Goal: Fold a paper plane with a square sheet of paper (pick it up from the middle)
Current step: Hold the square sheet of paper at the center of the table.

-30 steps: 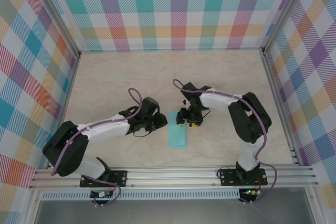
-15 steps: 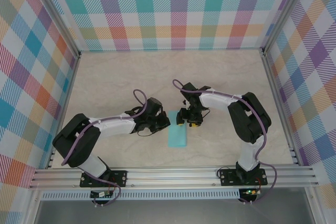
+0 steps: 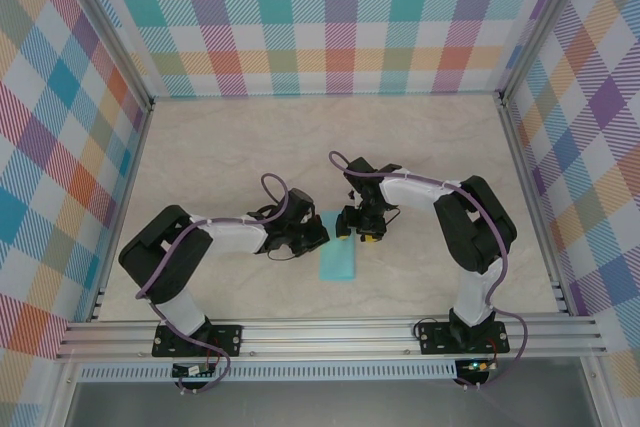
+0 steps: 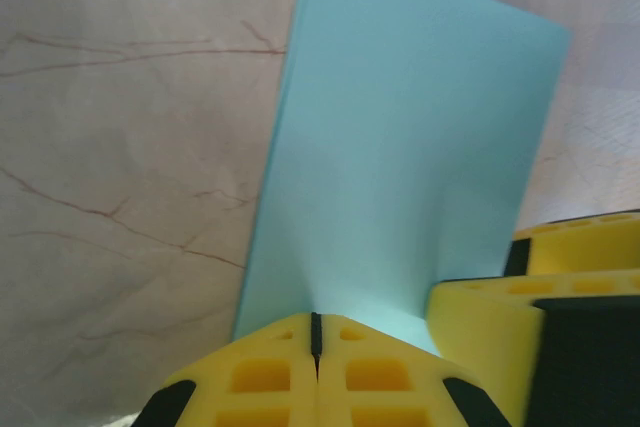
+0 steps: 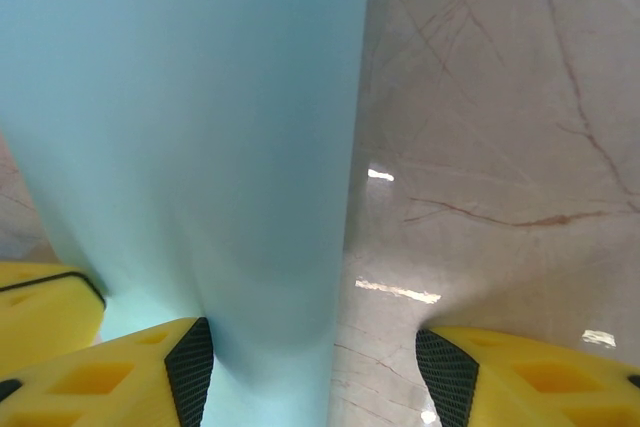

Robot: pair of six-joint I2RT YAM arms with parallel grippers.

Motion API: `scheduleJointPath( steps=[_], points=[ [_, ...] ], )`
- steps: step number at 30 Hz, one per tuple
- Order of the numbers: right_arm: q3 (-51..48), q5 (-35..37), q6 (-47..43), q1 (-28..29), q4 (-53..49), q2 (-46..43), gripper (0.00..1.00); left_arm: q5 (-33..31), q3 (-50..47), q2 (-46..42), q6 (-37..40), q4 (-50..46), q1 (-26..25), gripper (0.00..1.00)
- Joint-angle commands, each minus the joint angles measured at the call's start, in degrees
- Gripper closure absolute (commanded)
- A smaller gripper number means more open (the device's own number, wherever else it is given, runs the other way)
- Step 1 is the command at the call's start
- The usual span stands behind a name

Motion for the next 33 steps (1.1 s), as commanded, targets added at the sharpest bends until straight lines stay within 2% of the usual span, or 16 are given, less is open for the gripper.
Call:
scheduleJointPath(
  steps=[1, 9, 12, 15, 17, 19, 22, 24, 27, 33],
  points=[
    [-4.2, 6.4, 0.0, -0.1, 0.2, 4.9, 0.37, 0.0, -0.8, 1.4, -0.6, 0.5, -0.6, 1.00],
    [-2.9, 2.8, 0.2, -0.1, 1.3, -0.3, 0.32, -1.9, -2.4, 2.0, 0.2, -1.4, -0.6, 1.00],
    [-3.1, 2.0, 0.8, -1.0, 1.8, -5.9, 0.29, -1.9, -2.4, 2.4, 0.5, -1.8, -0.6, 1.00],
    [-5.5, -1.2, 1.2, -2.6, 4.8, -12.2, 0.30, -1.9, -2.0, 2.7, 1.3, -2.6, -0.6, 1.00],
    [-7.1, -5.7, 1.2, -3.2, 7.6, -15.1, 0.39, -2.1, -1.8, 2.7, 1.5, -3.1, -0.6, 1.00],
    [-8.9, -10.5, 1.7, -3.3, 11.2, -16.6, 0.57, -2.0, -1.6, 2.8, 1.8, -3.3, -0.6, 1.00],
    [-10.9, -17.8, 3.8, -3.3, 16.4, -15.5, 0.75, -1.8, -1.3, 3.0, 2.1, -3.6, -0.6, 1.00],
    [-12.3, -18.9, 4.8, -3.3, 18.6, -14.8, 0.84, -1.7, -1.3, 3.0, 2.2, -3.5, -0.6, 1.00],
    [-14.0, -19.3, 5.0, -3.3, 20.4, -13.9, 0.88, -1.7, -1.4, 3.1, 2.2, -3.6, -0.6, 1.00],
    [-16.6, -21.0, 4.1, -3.8, 22.6, -11.8, 0.87, -1.3, -1.3, 3.6, 2.4, -3.4, -0.6, 1.00]
  ],
)
